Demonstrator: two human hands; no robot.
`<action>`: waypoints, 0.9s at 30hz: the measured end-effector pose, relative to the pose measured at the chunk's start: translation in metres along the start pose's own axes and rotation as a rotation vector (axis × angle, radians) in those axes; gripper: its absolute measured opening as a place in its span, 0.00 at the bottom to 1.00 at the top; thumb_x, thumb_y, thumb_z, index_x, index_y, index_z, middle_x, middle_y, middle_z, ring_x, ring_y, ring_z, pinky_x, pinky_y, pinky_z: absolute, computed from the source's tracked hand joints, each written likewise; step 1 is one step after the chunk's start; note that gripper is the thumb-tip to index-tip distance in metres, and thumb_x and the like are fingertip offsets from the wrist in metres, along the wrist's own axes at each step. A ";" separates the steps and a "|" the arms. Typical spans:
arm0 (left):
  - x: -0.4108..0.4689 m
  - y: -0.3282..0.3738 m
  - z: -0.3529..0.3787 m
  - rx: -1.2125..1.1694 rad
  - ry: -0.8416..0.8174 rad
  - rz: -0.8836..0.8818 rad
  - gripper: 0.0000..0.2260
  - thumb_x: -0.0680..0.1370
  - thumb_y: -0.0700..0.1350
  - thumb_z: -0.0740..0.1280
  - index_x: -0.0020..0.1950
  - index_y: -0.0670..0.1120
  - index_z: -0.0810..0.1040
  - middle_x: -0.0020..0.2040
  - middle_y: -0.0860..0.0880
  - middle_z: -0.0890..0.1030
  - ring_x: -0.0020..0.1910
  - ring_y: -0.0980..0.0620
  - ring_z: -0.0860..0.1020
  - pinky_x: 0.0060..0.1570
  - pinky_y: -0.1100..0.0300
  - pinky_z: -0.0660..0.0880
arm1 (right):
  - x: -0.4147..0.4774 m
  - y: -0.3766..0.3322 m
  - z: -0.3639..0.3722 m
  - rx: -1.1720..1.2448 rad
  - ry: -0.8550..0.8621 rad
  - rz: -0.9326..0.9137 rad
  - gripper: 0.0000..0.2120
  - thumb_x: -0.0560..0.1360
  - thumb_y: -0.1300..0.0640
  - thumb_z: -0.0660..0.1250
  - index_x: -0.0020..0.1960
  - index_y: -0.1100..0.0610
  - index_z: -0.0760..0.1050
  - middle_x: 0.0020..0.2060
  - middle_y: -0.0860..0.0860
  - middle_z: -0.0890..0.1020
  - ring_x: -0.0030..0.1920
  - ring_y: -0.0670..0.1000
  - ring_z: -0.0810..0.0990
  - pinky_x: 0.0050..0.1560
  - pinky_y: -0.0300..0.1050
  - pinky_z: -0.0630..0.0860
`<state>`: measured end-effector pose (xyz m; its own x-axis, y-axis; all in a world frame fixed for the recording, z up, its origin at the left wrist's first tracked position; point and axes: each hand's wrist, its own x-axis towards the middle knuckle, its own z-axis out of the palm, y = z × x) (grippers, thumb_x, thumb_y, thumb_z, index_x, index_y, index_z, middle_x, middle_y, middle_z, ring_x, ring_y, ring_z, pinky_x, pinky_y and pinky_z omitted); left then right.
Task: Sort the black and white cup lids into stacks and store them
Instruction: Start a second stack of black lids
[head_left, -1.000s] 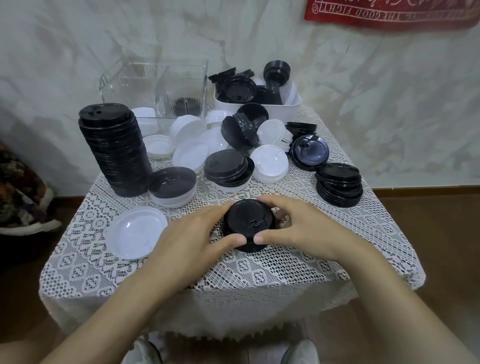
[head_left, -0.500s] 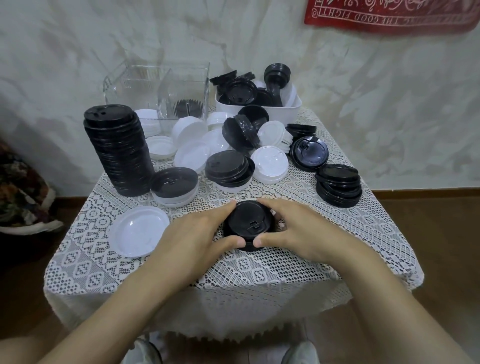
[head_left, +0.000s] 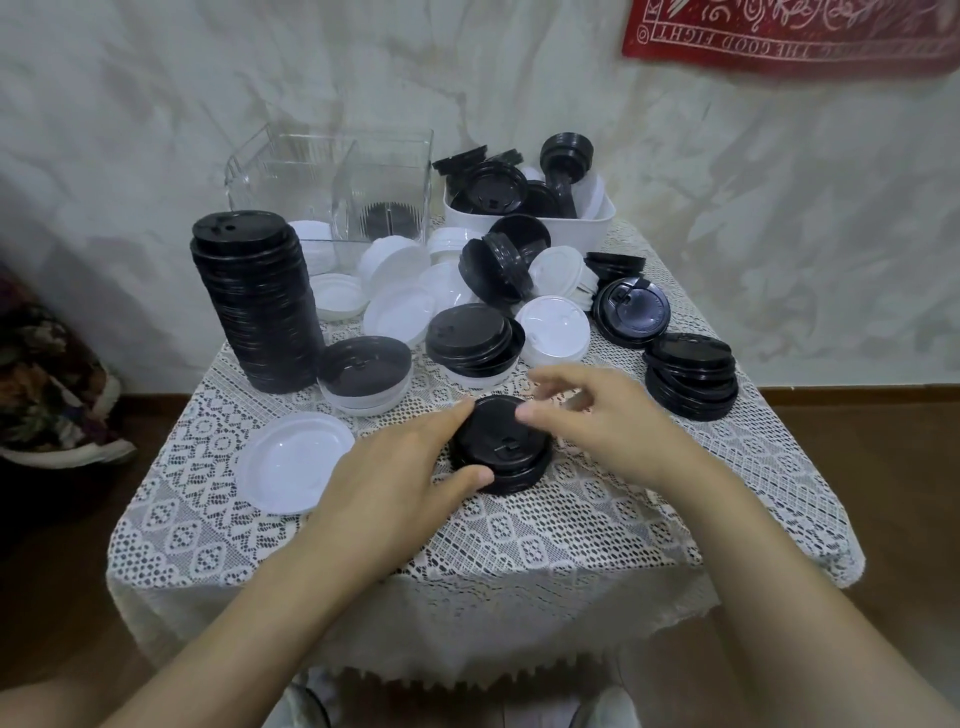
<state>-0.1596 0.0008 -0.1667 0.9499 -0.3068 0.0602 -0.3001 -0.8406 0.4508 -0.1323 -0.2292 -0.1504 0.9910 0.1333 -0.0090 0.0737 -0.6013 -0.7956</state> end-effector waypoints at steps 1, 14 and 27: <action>0.000 0.000 0.000 -0.004 -0.001 0.002 0.32 0.79 0.65 0.65 0.82 0.63 0.58 0.66 0.57 0.79 0.62 0.52 0.76 0.47 0.59 0.67 | 0.007 -0.002 0.000 -0.005 0.100 -0.039 0.18 0.75 0.43 0.75 0.63 0.43 0.80 0.52 0.39 0.83 0.48 0.43 0.81 0.52 0.45 0.77; -0.003 0.005 0.001 -0.080 0.022 -0.019 0.36 0.75 0.66 0.71 0.80 0.64 0.60 0.52 0.58 0.80 0.46 0.58 0.73 0.33 0.70 0.61 | 0.055 -0.027 0.022 -0.245 0.305 -0.211 0.17 0.78 0.48 0.72 0.66 0.49 0.81 0.58 0.47 0.84 0.61 0.48 0.78 0.57 0.41 0.69; -0.005 0.010 -0.002 -0.067 -0.008 -0.045 0.35 0.76 0.66 0.70 0.80 0.62 0.62 0.56 0.59 0.78 0.51 0.56 0.73 0.40 0.63 0.64 | 0.064 -0.022 0.038 -0.253 0.173 -0.171 0.19 0.73 0.39 0.73 0.62 0.40 0.78 0.58 0.44 0.82 0.68 0.50 0.74 0.67 0.53 0.73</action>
<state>-0.1674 -0.0046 -0.1606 0.9615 -0.2731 0.0317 -0.2504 -0.8221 0.5114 -0.0752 -0.1774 -0.1562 0.9645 0.1270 0.2315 0.2445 -0.7606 -0.6014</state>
